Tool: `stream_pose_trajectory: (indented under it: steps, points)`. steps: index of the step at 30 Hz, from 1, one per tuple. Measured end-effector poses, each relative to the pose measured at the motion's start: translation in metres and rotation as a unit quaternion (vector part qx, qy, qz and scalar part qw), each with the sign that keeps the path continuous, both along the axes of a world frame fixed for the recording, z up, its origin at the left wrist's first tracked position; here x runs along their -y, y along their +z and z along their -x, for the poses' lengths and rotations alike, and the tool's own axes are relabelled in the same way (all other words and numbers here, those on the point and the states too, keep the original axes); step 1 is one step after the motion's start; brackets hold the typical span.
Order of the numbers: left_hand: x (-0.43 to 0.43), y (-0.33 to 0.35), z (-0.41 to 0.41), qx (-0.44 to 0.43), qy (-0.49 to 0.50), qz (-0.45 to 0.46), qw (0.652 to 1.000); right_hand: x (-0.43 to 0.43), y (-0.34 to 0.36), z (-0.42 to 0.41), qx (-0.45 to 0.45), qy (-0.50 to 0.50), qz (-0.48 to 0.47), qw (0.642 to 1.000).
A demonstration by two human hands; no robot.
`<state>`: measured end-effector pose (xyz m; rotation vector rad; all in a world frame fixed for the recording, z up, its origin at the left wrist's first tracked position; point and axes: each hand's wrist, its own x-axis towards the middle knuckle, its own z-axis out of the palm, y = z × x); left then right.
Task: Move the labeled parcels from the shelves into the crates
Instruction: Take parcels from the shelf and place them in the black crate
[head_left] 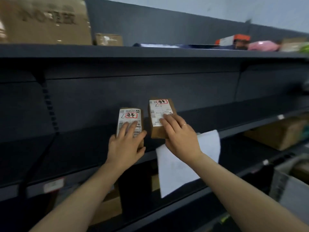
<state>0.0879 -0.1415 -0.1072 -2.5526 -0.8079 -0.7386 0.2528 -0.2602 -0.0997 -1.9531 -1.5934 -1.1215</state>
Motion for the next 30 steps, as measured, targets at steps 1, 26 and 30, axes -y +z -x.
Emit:
stream_pose_trajectory:
  steps: [1, 26, 30]
  points:
    - [0.013, -0.001, -0.020, -0.006, -0.013, 0.009, 1.000, 0.020, -0.004, -0.018, -0.001, -0.015, 0.000, 1.000]
    - [0.402, -0.088, -0.578, -0.138, -0.558, 0.071, 0.815, 0.496, -0.118, -0.364, -0.142, -0.505, 0.064, 0.849]
    - [0.503, -0.111, -0.621, -0.166, -0.619, 0.066, 0.765, 0.585, -0.145, -0.379, -0.175, -0.578, 0.063, 0.795]
